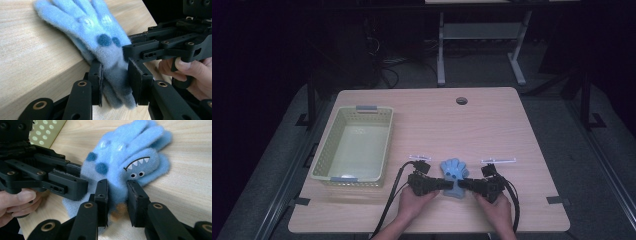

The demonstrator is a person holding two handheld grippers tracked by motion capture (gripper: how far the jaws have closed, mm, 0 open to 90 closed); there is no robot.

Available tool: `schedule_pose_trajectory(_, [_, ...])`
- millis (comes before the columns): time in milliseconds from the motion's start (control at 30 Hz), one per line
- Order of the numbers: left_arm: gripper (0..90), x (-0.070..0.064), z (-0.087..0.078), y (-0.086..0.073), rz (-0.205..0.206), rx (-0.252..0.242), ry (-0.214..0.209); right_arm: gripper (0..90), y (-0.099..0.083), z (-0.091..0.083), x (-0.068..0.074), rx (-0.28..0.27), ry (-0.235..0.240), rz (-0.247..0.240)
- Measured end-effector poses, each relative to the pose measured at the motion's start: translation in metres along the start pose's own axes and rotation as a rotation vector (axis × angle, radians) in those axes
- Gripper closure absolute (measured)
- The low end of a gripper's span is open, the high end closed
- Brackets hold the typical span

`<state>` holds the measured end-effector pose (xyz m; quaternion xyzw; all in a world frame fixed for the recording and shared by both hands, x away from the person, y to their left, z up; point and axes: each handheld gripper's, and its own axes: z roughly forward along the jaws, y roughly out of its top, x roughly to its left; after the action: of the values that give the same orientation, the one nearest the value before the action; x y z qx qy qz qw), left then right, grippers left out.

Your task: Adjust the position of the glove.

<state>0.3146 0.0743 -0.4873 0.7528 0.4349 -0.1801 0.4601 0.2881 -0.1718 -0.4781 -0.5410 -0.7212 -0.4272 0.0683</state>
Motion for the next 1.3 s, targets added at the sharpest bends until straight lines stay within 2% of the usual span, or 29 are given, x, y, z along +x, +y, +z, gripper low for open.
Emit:
schedule_pose_trajectory(167, [68.1,0.003,0.001,0.001,-0.024,-0.006,-0.015,75.1,-0.001,0.001,-0.001,-0.005,0.011,0.005])
schedule_pose_trajectory(333, [71.3,0.007,0.001,0.002,-0.044,-0.012,-0.048,78.0,0.0,0.001,-0.002,-0.018,0.027,0.019])
schedule_pose_trajectory(467, [72.3,0.012,0.0,0.004,-0.091,0.003,-0.083,79.4,0.0,0.0,-0.003,-0.027,0.051,0.025])
schedule_pose_trajectory(533, [72.8,0.013,0.0,0.004,-0.097,0.002,-0.092,79.7,0.0,0.0,-0.003,-0.031,0.054,0.023])
schedule_pose_trajectory(733, [74.1,0.015,-0.002,0.007,-0.108,0.0,-0.116,80.2,0.0,-0.002,-0.003,-0.034,0.069,0.038])
schedule_pose_trajectory(833, [74.2,0.013,-0.004,0.011,-0.098,-0.005,-0.118,80.4,0.001,-0.003,-0.001,-0.036,0.075,0.045])
schedule_pose_trajectory(967, [74.2,0.011,-0.007,0.015,-0.085,-0.009,-0.108,80.5,0.003,-0.006,0.0,-0.05,0.091,0.044])
schedule_pose_trajectory(1133, [74.7,0.01,-0.005,0.013,-0.076,0.011,-0.089,80.8,0.002,-0.004,0.001,-0.039,0.077,0.039])
schedule_pose_trajectory(1300, [76.1,0.01,-0.007,0.014,-0.074,0.005,-0.097,80.9,0.003,-0.004,0.0,-0.044,0.086,0.044])
